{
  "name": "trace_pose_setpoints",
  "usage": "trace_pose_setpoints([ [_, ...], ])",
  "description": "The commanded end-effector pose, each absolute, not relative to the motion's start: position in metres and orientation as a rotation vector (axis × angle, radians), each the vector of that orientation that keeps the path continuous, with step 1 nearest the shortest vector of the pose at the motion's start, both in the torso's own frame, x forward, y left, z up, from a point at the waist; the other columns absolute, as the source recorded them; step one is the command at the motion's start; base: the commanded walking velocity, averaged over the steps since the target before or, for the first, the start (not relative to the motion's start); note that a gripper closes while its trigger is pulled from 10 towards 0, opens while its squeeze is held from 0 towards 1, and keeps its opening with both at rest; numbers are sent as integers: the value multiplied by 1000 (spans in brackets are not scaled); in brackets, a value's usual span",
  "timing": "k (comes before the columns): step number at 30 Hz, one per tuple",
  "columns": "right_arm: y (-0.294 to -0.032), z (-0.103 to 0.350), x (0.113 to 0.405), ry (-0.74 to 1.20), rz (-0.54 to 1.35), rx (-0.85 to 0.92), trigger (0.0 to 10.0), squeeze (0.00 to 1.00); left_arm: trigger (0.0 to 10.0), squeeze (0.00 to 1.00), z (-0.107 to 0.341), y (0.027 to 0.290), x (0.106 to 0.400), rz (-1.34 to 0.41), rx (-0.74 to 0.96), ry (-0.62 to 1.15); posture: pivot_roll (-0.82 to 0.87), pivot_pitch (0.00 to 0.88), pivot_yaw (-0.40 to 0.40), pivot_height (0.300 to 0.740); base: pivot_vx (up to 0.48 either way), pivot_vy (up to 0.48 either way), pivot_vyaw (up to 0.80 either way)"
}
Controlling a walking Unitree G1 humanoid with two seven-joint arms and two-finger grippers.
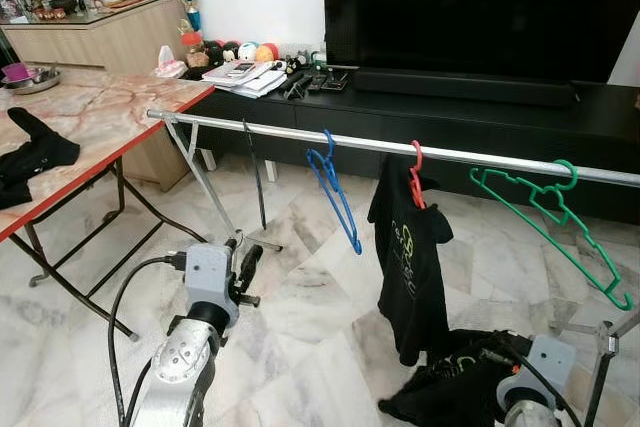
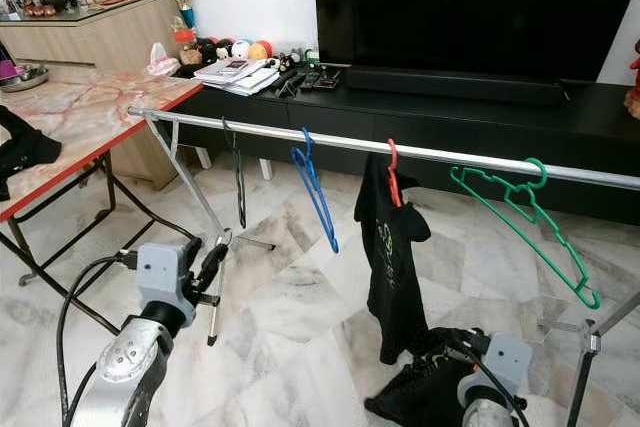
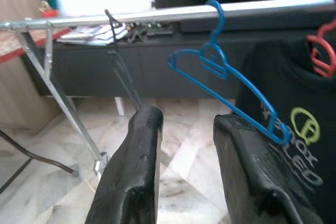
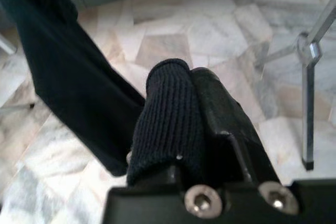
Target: Hang hanger
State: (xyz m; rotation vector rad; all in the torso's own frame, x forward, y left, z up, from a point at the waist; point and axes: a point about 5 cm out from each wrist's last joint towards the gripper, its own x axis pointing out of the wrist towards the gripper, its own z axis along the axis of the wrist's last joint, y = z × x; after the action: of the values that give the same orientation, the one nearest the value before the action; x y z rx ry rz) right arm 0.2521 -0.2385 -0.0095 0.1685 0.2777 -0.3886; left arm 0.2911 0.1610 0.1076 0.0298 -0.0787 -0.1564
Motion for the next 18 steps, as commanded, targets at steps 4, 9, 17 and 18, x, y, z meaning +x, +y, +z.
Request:
trace_pose_setpoints([
  [4,-241,5,266,217,-360,140,10000,0,10000,0,101,160,286,-152,40,-45,-2,0,46,740,0,0,0],
  [9,-246,5,266,227,-355,125,10000,0,10000,0,100,153,284,-150,38,-35,17,0,29,740,0,0,0],
  [17,-234,0,269,278,-312,156,10000,0,10000,0,101,164,289,-149,58,-29,11,0,27,740,125,0,0],
  [18,-234,0,269,278,-311,154,10000,0,10000,0,102,162,290,-155,58,-33,9,0,28,740,259,0,0],
])
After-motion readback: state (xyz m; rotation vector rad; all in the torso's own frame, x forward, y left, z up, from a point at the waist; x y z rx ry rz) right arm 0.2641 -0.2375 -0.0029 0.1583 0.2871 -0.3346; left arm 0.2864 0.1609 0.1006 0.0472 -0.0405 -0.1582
